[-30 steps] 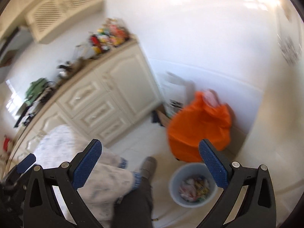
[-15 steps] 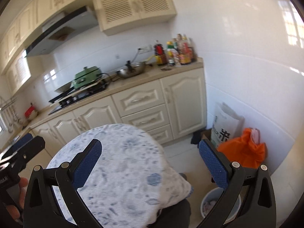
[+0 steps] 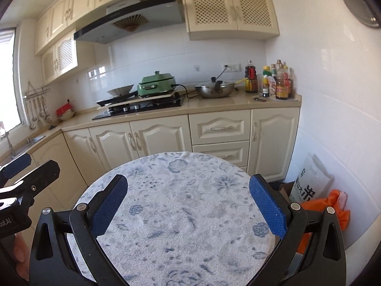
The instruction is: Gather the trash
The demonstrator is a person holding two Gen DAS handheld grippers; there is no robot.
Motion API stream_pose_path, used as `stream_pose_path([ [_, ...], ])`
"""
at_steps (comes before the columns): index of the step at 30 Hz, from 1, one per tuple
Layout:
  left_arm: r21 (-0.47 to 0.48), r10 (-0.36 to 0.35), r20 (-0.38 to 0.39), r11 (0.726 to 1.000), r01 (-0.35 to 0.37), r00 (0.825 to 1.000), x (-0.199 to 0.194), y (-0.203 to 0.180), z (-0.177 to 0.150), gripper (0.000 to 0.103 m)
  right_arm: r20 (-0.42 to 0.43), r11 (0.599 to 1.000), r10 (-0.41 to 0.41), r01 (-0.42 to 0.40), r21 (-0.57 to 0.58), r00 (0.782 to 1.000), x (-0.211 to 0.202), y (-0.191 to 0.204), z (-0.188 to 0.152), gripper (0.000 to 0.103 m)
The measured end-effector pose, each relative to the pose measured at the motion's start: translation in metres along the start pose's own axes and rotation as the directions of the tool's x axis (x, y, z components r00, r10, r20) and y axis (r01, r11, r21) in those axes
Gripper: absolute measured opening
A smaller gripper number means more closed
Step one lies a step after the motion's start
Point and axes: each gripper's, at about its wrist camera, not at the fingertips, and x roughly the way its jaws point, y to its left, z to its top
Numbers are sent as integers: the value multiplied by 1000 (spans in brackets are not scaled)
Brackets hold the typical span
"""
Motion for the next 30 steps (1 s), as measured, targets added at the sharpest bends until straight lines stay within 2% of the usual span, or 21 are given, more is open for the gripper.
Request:
stream_pose_path([
  [11, -68, 59, 30, 996, -57, 998, -42, -5, 8, 102, 39, 999, -4, 6, -42, 999, -12, 33, 3, 103],
  [19, -67, 63, 33, 996, -61, 997, -44, -5, 2, 102, 52, 998, -2, 5, -55, 999, -20, 40, 5, 103],
  [30, -113, 14, 62, 994, -7, 998, -46, -1, 4, 102, 50, 999, -2, 5, -54, 999, -21, 43, 4, 103],
])
